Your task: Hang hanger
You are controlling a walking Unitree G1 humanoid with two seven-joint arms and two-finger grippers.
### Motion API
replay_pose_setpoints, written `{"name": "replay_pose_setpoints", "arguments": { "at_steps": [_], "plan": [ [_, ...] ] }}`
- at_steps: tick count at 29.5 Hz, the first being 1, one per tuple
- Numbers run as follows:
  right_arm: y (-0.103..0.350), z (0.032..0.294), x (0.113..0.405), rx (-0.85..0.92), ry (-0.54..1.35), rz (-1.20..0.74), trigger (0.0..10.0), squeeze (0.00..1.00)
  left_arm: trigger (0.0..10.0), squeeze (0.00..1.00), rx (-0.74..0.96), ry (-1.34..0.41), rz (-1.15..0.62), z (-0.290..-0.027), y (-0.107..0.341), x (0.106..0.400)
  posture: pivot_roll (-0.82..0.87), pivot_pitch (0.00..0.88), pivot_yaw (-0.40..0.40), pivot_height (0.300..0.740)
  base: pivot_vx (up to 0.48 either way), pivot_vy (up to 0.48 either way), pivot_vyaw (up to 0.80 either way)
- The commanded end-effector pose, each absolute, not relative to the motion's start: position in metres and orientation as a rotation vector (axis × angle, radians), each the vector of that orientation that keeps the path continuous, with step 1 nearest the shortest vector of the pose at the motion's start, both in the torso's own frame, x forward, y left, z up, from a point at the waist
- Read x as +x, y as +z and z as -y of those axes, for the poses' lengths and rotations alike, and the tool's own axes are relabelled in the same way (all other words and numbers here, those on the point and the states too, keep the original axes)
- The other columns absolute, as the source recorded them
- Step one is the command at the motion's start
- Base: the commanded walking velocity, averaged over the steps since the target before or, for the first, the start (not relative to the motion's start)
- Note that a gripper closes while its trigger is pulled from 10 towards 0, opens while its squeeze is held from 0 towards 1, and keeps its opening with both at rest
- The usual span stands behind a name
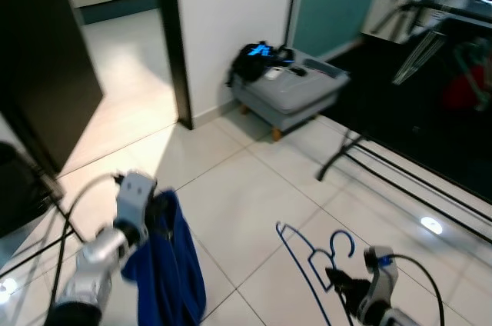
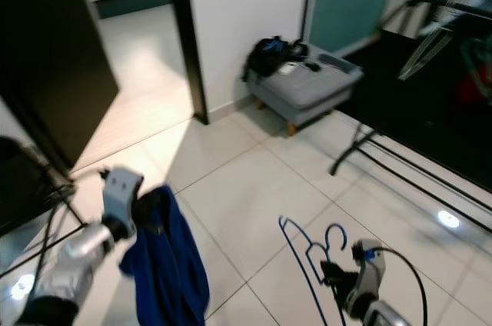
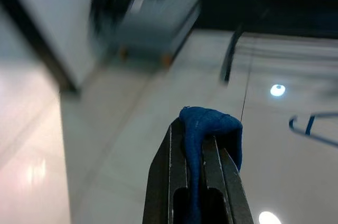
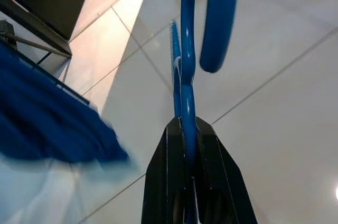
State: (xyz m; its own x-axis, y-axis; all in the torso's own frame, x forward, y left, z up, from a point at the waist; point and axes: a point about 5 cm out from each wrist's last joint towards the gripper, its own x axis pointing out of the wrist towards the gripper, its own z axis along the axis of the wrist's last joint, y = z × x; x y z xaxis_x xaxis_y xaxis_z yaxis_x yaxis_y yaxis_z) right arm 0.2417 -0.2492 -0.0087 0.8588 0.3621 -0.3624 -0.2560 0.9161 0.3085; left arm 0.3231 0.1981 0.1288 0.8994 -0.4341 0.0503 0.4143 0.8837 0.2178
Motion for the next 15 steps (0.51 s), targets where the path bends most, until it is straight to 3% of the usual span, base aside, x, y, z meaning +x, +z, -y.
{"name": "replay_pose_setpoints", "arguments": {
  "at_steps": [1,4,5,8,10,15],
  "plan": [
    [0.000,0.244,0.252,0.197,0.398,-0.403,10.0,0.00,10.0,0.00,0.218,-0.496,0.133,-0.192,0.141,0.326,0.00,0.072,0.022,0.740,0.000,0.000,-0.80],
    [0.020,0.232,0.275,0.118,0.509,-0.351,10.0,0.00,10.0,0.00,0.268,-0.562,0.195,-0.184,0.163,0.332,0.00,0.071,0.022,0.740,0.000,0.000,-0.80],
    [0.043,0.220,0.297,0.056,0.599,-0.279,10.0,0.00,10.0,0.00,0.313,-0.613,0.241,-0.178,0.182,0.336,-0.01,0.069,0.021,0.740,0.000,0.000,0.00],
    [0.066,0.209,0.314,0.009,0.682,-0.208,10.0,0.00,10.0,0.00,0.346,-0.651,0.275,-0.173,0.197,0.339,-0.01,0.069,0.021,0.740,0.000,0.000,0.00],
    [0.108,0.188,0.333,-0.052,0.846,-0.085,10.0,0.00,10.0,0.00,0.402,-0.701,0.318,-0.166,0.219,0.342,0.00,0.068,0.024,0.740,0.000,0.000,0.00],
    [0.170,0.171,0.319,-0.180,1.121,-0.020,10.0,0.00,10.0,0.00,0.459,-0.697,0.363,-0.160,0.236,0.347,-0.01,0.071,0.027,0.740,0.000,0.000,0.00]
  ]
}}
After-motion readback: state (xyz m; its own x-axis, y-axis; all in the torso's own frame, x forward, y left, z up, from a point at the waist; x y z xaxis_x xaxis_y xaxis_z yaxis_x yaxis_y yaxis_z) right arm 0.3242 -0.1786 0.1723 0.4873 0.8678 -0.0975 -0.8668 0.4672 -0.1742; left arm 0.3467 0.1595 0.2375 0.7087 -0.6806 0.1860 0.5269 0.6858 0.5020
